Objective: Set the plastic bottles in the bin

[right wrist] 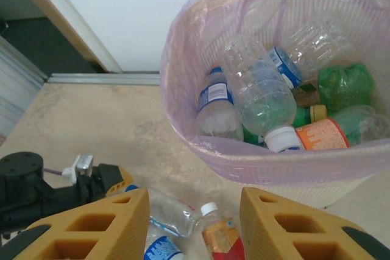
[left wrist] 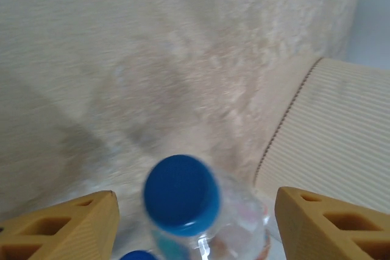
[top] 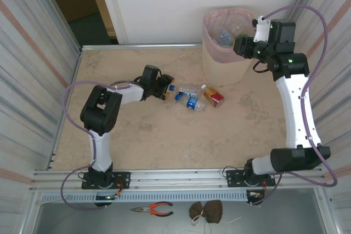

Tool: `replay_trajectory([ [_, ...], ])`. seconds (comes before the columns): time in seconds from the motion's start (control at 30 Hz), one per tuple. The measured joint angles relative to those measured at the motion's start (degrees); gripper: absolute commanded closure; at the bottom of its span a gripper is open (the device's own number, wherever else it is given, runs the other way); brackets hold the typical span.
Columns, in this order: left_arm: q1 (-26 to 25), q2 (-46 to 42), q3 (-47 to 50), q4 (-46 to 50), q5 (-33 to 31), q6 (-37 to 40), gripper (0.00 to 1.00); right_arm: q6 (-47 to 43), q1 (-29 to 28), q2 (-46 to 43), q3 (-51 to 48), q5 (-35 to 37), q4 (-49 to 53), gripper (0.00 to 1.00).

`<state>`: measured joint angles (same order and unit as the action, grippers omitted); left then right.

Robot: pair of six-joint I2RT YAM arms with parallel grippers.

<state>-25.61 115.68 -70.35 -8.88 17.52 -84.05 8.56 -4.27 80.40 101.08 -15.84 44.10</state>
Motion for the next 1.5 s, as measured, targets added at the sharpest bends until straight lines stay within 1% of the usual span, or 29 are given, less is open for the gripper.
replay_trajectory([
  [0.1,0.0,1.5,-0.9,-1.7,0.0,-2.2,0.4,0.0,0.0,-0.3,-0.2,0.0,0.4,0.58],
  [0.37,0.0,4.5,-2.3,-3.0,0.0,-6.0,0.49,-0.2,0.0,-1.8,-1.2,1.1,1.9,0.58],
  [0.73,0.0,5.2,-2.5,-3.5,-0.7,-7.8,0.67,-0.2,0.0,-3.0,-2.0,1.3,2.6,0.58],
  [0.9,0.0,4.7,-2.3,-3.4,-1.3,-7.7,0.7,-0.2,0.0,-4.0,-2.6,1.6,2.7,0.58],
  [1.07,0.0,2.4,-1.6,-3.5,-1.7,-7.1,0.71,-0.2,0.0,-5.2,-3.2,2.2,2.7,0.57],
  [1.17,0.0,-0.6,-0.7,-3.4,-1.7,-5.4,0.71,-0.2,0.0,-5.9,-3.7,2.1,2.7,0.55],
  [1.27,0.0,-4.6,-0.4,-2.9,-1.5,-1.6,0.72,-0.2,0.0,-6.6,-4.5,1.4,2.6,0.53],
  [1.4,0.0,-11.4,-0.3,-1.5,-1.5,6.2,0.73,-0.2,-0.7,-8.3,-7.6,-1.6,1.4,0.48],
  [1.5,0.0,-16.9,0.2,-1.2,-0.5,13.0,0.75,-0.2,-1.9,-9.7,-10.6,-4.8,-0.3,0.44],
])
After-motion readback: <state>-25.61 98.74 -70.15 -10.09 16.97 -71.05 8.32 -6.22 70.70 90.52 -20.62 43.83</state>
